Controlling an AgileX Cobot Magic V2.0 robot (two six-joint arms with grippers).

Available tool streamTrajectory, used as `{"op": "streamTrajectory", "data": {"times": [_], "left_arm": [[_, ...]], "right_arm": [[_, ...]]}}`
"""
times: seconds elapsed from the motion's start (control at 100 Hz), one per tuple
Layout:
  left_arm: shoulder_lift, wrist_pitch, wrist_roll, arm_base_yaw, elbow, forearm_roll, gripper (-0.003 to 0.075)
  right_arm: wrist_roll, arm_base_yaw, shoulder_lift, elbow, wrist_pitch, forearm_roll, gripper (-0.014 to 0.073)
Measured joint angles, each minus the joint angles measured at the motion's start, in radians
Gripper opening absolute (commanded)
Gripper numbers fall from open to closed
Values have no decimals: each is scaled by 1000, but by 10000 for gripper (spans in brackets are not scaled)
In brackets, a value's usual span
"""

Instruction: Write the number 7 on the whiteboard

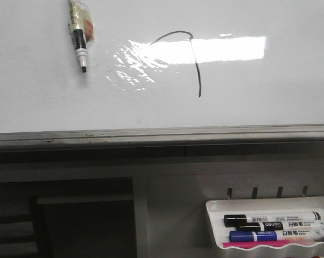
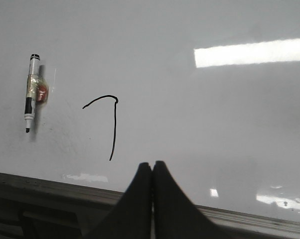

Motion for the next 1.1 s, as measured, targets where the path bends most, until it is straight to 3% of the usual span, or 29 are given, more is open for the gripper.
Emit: {"op": "streamTrajectory", "data": {"times": [0.51, 0.63, 0.73, 0.87, 0.96, 1.1], "left_arm": [[0, -2, -2, 0, 0, 32, -20], [12, 18, -129, 14, 11, 303, -20], [52, 47, -414, 74, 31, 664, -20], [75, 96, -801, 218, 64, 1033, -20], [63, 97, -941, 300, 101, 1174, -20], [8, 102, -1011, 398, 163, 1291, -20]], "right_arm": [[-2, 0, 0, 0, -2, 0, -64], [-2, 0, 0, 0, -2, 0, -64], [-2, 0, 0, 0, -2, 0, -64], [-2, 0, 0, 0, -2, 0, -64], [-2, 0, 0, 0, -2, 0, -64], [-2, 0, 0, 0, -2, 0, -64]]}}
